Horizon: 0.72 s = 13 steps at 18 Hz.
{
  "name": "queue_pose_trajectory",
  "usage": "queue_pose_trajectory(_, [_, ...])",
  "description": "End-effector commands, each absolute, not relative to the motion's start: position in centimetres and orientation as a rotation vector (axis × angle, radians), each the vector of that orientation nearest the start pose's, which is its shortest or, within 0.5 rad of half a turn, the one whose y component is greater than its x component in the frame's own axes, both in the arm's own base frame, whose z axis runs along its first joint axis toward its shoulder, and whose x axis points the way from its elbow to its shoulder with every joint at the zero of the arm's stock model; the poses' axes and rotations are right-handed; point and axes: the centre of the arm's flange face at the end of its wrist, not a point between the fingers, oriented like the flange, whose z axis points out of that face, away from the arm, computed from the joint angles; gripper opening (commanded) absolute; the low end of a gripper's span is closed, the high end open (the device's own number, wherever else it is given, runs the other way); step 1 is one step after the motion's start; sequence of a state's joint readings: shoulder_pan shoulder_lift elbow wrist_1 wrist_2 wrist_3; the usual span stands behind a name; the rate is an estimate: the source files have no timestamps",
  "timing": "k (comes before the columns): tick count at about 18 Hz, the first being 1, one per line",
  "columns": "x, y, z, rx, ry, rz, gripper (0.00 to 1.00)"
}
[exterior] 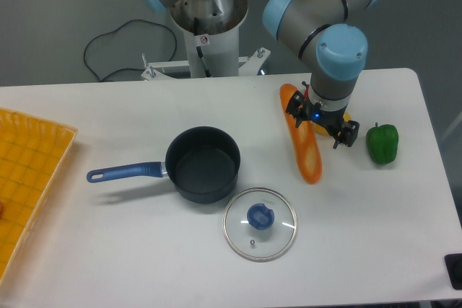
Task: Pick up the long bread
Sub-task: 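Lower the gripper over the middle of the long orange bread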
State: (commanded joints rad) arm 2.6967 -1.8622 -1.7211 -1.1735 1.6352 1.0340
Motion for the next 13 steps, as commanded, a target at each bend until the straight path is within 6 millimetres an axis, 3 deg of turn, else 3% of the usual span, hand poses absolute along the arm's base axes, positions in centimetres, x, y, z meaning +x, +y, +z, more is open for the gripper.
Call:
queue_pose_trajectory(3, [-46.6, 35.6, 29.6, -3.206, -0.165, -0.028, 1.0])
queue_pose_trajectory(13, [-47.1, 34.6, 23.6, -3.239, -0.201, -0.165, 1.0])
